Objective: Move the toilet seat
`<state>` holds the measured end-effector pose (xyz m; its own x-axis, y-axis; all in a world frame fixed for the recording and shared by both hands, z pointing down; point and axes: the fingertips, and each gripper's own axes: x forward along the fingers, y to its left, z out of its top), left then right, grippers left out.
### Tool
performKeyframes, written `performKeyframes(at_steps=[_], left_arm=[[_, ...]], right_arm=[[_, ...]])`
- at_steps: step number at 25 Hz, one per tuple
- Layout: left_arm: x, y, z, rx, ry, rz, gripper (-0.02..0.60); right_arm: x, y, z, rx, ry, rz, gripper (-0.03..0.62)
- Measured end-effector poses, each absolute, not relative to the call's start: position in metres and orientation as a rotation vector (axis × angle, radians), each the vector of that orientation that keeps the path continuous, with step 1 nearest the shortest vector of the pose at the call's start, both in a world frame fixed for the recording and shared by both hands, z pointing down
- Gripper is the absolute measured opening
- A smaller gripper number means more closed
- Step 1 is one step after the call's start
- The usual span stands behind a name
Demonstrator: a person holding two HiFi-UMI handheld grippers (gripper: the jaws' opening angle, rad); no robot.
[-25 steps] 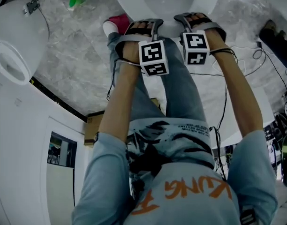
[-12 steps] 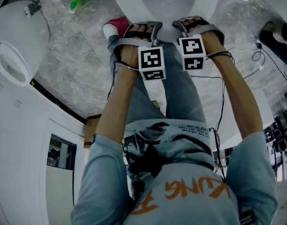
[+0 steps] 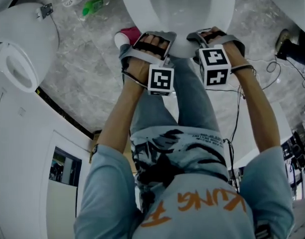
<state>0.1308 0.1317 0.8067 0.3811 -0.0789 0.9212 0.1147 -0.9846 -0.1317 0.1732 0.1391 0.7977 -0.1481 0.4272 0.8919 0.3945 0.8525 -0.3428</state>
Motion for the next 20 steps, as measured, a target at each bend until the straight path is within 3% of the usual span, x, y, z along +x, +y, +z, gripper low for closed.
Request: performKeyframes(at_steps=[6,10,20], left_arm=[[0.127,0.122,0.778,-2.482,0.026,-1.656,0.346],[0.121,0.131,0.75,-2.453,-0.002,-1.736,0.287],[0.116,0.082,0.663,-2.367,0.129,-1.739,0.234]], right_arm=[[0.17,0.13,0.766,-0.613,-1.781,0.057,0.304],[0.169,0.125,0.736,-0.599,-1.81,0.121,0.301],[0.154,0.088,0.657,-0.271,-1.986,0.134,0.307]])
